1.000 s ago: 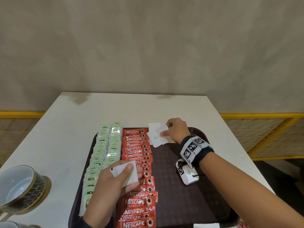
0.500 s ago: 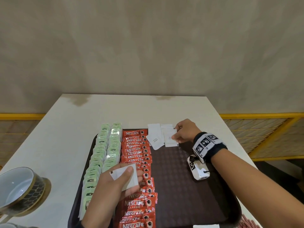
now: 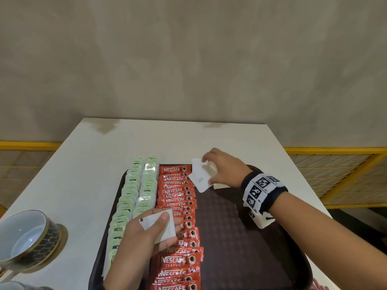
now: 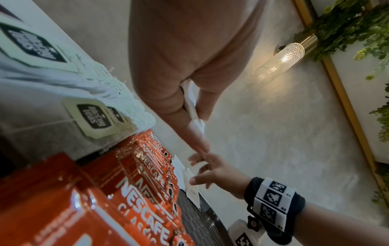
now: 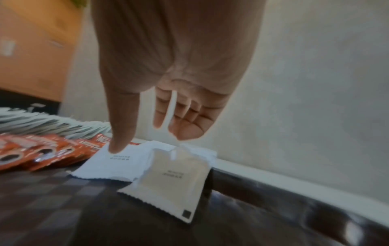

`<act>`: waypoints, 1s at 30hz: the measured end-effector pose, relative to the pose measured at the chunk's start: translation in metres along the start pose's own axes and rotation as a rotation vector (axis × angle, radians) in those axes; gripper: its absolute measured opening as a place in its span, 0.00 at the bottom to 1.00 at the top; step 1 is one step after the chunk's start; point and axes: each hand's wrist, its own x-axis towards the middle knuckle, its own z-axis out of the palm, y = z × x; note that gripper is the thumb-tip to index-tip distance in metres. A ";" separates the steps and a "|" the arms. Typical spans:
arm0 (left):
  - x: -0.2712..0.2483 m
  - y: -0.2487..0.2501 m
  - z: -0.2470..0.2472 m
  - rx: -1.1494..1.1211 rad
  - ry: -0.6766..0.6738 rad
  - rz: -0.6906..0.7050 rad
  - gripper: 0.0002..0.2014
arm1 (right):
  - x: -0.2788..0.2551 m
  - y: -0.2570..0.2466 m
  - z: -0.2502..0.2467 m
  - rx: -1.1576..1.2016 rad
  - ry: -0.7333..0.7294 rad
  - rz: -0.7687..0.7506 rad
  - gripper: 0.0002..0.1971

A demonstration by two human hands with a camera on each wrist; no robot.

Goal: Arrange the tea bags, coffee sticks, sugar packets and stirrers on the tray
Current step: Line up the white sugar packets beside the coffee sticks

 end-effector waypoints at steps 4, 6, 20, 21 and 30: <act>0.001 -0.001 0.000 0.000 0.011 -0.001 0.06 | 0.007 -0.021 0.008 -0.264 -0.174 -0.162 0.34; 0.001 0.000 -0.001 -0.002 0.015 -0.007 0.06 | 0.010 -0.025 0.010 -0.302 -0.191 -0.172 0.34; -0.003 0.001 0.004 -0.004 0.004 -0.003 0.05 | 0.012 -0.020 0.017 -0.204 -0.069 -0.102 0.33; -0.003 0.001 0.004 -0.004 0.002 -0.003 0.05 | 0.012 -0.020 0.018 -0.208 -0.061 -0.093 0.33; -0.008 0.014 0.012 -0.239 -0.177 -0.091 0.15 | -0.004 -0.028 0.001 -0.052 0.046 -0.018 0.30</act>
